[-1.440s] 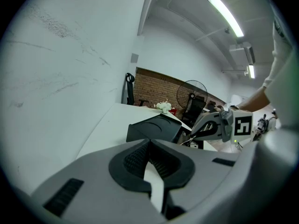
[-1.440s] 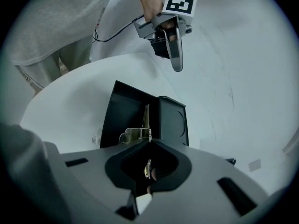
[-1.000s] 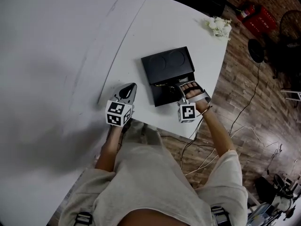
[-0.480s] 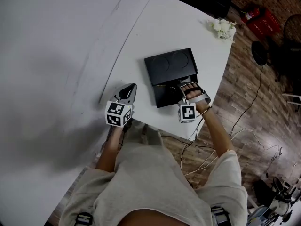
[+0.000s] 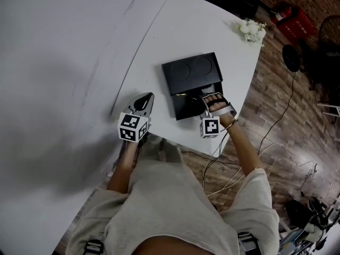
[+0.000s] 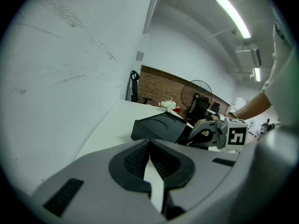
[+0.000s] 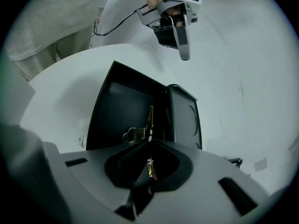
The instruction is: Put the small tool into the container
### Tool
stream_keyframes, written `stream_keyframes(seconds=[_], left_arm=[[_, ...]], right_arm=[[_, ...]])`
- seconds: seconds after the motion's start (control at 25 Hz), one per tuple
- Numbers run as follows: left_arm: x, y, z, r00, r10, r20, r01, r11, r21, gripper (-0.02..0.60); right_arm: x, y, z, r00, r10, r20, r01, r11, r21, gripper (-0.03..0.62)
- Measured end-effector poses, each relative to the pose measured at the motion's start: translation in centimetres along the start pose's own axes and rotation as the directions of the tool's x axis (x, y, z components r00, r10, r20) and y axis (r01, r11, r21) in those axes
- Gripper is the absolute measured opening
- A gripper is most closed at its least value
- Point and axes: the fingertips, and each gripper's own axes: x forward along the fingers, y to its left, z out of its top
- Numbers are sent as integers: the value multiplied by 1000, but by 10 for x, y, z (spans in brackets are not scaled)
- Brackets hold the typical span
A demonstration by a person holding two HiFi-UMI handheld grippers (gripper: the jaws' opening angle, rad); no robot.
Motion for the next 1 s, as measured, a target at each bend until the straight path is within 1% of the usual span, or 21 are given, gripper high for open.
stream_keyframes(seconds=[0.12, 0.4, 0.52, 0.76, 1.0], left_arm=[[-2, 0, -1, 1000, 3, 2, -3, 1000, -3, 11], [-3, -1, -3, 1000, -7, 3, 7, 1000, -3, 11], [-5, -2, -3, 1000, -6, 5, 6, 1000, -3, 11], [-10, 0, -5, 1000, -3, 6, 3, 1000, -6, 11], [-12, -3, -8, 1000, -6, 9, 6, 1000, -6, 11]], right_arm=[[0, 5, 1, 1000, 7, -5, -7, 1000, -11, 32], [0, 5, 1, 1000, 0, -12, 0, 1000, -10, 32], [-1, 6, 0, 1000, 22, -16, -22, 1000, 6, 45], [0, 11, 2, 998, 65, -1, -65, 997, 44, 175], [-2, 7, 3, 998, 54, -6, -54, 997, 48, 221]])
